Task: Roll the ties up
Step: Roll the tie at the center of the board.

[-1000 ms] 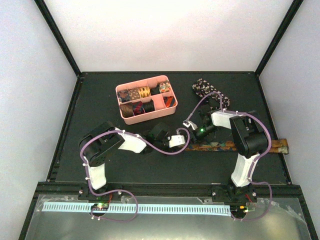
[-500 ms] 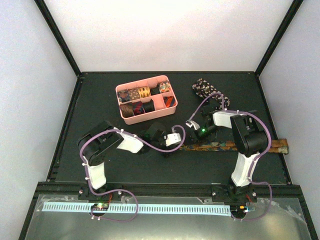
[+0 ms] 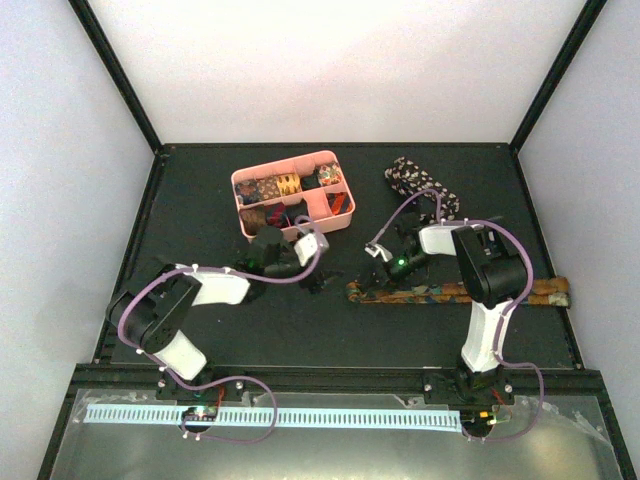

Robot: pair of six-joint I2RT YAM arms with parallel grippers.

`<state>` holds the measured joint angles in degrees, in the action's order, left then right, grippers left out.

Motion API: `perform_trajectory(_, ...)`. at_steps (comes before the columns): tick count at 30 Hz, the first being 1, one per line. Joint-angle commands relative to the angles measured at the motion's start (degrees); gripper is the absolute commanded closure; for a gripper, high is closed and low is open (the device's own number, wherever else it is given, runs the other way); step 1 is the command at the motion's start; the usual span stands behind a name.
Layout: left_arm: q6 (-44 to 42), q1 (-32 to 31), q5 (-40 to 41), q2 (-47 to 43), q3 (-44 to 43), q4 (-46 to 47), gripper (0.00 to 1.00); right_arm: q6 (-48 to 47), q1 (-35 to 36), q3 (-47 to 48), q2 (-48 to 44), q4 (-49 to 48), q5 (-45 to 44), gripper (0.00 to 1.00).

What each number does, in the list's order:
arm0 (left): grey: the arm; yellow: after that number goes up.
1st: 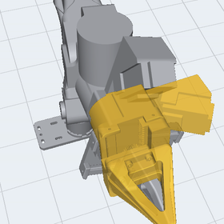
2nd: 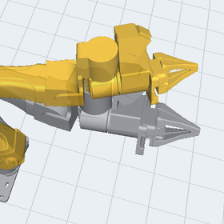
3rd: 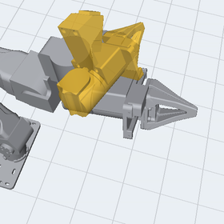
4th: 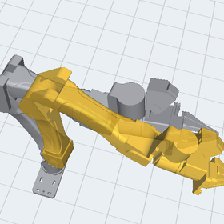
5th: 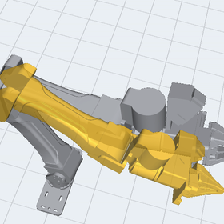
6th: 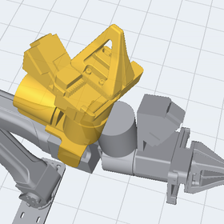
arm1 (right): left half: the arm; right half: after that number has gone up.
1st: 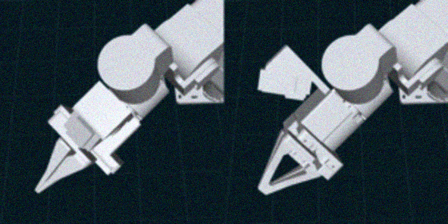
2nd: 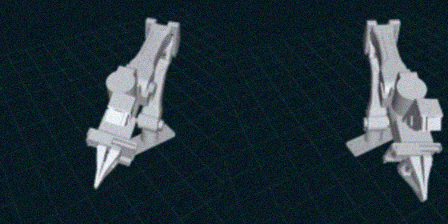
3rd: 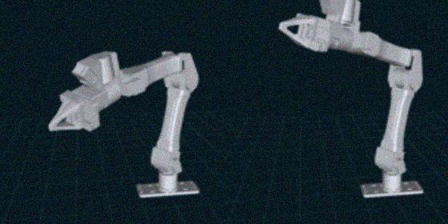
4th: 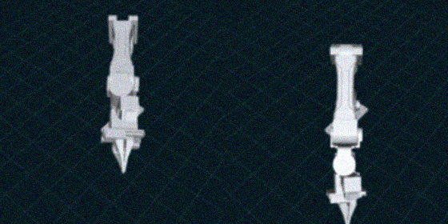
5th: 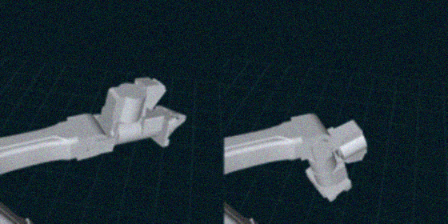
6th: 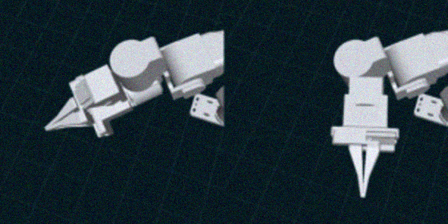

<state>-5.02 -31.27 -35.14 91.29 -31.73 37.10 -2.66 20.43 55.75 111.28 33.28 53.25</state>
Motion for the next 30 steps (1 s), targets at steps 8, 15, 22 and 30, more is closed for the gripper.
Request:
perform_trajectory(8,2.18,-7.18,-4.64,10.14,10.0,23.65,0.01,1.88,2.08,-2.64,-1.33,-4.77,-4.71,0.98)
perform_trajectory(15,-0.49,-8.66,-1.57,16.4,7.37,24.99,0.04,4.92,2.07,-6.72,-6.13,-8.09,-3.6,0.98)
perform_trajectory(22,-4.9,-11.15,-2.44,19.03,5.08,21.81,0.12,7.98,2.08,-9.84,-7.62,-12.61,-3.34,0.98)
perform_trajectory(30,-9.24,-14.3,2.3,21.49,1.8,17.51,0.33,8.14,2.07,-11.29,-8.98,-15.81,-2.61,0.98)
